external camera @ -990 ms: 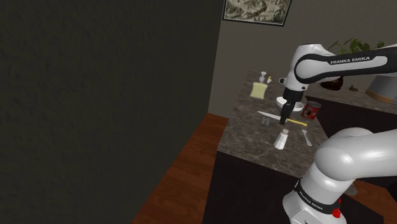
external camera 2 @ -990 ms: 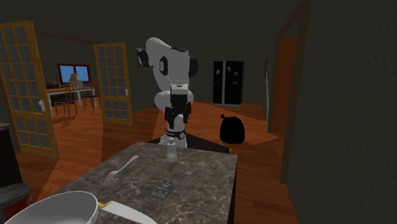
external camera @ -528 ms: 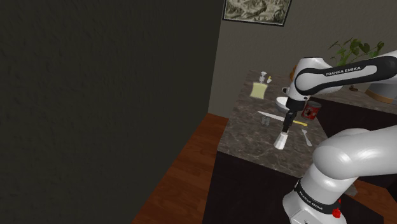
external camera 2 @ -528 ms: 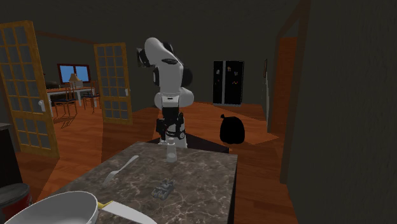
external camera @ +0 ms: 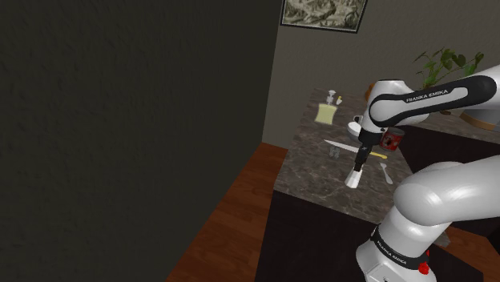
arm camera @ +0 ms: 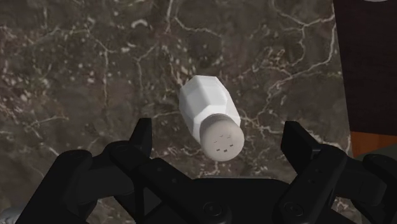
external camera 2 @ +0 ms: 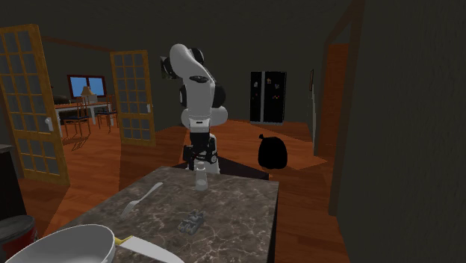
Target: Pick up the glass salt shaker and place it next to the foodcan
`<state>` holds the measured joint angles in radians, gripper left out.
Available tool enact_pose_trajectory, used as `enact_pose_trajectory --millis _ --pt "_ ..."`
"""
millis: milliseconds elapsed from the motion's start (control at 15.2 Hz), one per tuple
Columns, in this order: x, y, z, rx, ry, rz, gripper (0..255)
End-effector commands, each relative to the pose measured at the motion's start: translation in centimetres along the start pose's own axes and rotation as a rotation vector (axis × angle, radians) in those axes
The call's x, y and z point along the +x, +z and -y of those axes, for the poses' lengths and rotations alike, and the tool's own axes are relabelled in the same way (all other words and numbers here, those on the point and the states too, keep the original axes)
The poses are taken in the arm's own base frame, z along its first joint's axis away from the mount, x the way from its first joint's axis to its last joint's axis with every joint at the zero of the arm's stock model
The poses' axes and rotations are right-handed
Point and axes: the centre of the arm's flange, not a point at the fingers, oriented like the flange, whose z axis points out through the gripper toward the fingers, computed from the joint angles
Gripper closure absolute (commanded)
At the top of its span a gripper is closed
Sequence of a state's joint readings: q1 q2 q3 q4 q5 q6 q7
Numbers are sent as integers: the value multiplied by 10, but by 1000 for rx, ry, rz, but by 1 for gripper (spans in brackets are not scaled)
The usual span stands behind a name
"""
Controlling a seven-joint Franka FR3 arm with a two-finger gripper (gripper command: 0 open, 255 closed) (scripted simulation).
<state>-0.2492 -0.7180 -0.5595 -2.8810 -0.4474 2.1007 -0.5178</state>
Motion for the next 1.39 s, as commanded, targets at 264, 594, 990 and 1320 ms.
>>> enact_pose_trajectory --millis 264,594,990,1320 --pt "0 0 0 0 0 0 255" --pt "0 0 0 0 0 0 255" --pt "-1 -16 1 0 0 0 255" --pt "-3 -42 2 0 0 0 255"
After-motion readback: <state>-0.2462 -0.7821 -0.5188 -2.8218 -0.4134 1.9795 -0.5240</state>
